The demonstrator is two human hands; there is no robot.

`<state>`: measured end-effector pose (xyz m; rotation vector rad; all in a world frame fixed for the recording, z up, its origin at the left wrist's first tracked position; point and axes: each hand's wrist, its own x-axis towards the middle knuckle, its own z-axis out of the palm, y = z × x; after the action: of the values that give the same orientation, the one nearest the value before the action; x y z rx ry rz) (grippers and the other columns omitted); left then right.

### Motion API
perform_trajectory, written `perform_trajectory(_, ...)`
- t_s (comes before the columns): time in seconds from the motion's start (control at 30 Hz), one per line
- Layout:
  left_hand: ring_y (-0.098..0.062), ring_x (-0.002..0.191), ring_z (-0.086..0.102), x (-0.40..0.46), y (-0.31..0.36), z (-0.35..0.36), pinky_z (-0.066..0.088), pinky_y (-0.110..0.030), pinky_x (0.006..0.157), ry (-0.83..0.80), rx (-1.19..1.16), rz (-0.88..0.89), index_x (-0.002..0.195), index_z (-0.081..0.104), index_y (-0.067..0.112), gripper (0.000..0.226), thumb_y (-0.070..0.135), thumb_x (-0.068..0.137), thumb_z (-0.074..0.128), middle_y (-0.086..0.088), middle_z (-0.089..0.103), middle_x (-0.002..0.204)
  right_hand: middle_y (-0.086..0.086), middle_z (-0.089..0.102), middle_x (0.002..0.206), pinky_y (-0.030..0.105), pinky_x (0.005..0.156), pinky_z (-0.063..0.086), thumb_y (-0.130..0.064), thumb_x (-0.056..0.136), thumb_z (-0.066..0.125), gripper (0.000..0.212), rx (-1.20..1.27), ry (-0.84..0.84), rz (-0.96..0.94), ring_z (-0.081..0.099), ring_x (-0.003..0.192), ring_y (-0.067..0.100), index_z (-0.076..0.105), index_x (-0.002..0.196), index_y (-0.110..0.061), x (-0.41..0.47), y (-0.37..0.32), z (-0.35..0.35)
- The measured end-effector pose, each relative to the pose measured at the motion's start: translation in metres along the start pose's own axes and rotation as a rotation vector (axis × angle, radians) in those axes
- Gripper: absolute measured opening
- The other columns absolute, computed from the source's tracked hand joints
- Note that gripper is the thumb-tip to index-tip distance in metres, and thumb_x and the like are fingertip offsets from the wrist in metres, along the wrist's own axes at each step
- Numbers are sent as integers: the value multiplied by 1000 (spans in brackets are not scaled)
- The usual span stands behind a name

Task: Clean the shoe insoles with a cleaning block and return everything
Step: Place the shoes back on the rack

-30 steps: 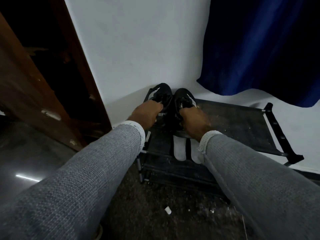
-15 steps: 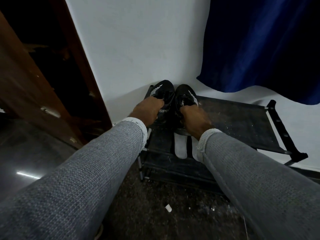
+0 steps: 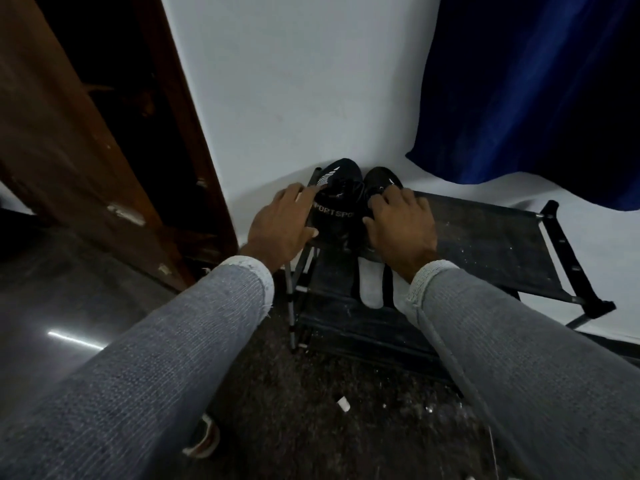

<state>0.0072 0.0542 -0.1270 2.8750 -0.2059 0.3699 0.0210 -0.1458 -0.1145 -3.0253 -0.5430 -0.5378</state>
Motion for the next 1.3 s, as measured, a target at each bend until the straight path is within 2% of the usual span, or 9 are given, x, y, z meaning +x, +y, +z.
perform_trajectory(0.1,-28,127,43,-33,-18,-7,46,-45,93,15,35,-51,143,35,17,68,29,85,70,-6,41,140,13,56,115,46,93,40,-31,95,53,28,23,49,-82,52,108,32,58,114,-11,-12,-19,-3)
perform_trajectory(0.27,-30,126,44,-106,-53,-7,44,-47,94,-42,44,-185,142,36,17,66,31,86,69,-7,42,139,15,61,97,42,78,44,-21,85,66,19,24,2,-237,57,91,34,63,97,-7,-41,-83,13)
perform_trajectory(0.43,-29,128,42,-190,-102,-1,43,-47,99,-139,-2,-375,141,37,20,66,31,85,70,-6,41,141,16,59,110,44,88,40,-25,93,55,25,130,-136,-336,53,104,36,59,109,-7,-68,-163,45)
perform_trajectory(0.57,-30,122,48,-258,-143,2,46,-44,92,-169,45,-489,138,38,16,62,29,86,69,-8,43,140,13,54,117,44,90,38,-30,96,49,28,164,-236,-416,49,109,33,54,117,-11,-88,-219,75)
perform_trajectory(0.73,-29,125,47,-369,-205,24,45,-43,94,-258,52,-730,143,35,17,67,32,87,69,-10,43,144,10,53,123,43,92,42,-34,96,51,31,160,-427,-545,50,113,30,51,119,-14,-135,-314,133)
perform_trajectory(0.9,-31,124,47,-450,-230,76,45,-42,92,-381,-3,-882,144,34,17,67,26,87,68,-10,43,141,11,53,124,41,91,42,-31,94,54,33,140,-610,-615,51,114,30,52,121,-13,-182,-367,197)
perform_trajectory(1.17,-28,129,42,-493,-237,183,38,-38,98,-540,-69,-860,145,30,15,63,29,91,60,-10,39,143,14,52,124,45,91,47,-26,92,56,36,154,-802,-657,50,111,34,48,124,-12,-234,-389,307)
perform_trajectory(1.3,-28,129,41,-504,-236,228,38,-38,100,-555,-111,-826,147,28,14,61,30,94,54,-10,39,142,13,49,128,44,92,46,-23,92,56,35,156,-868,-671,49,115,34,48,124,-12,-243,-391,350)
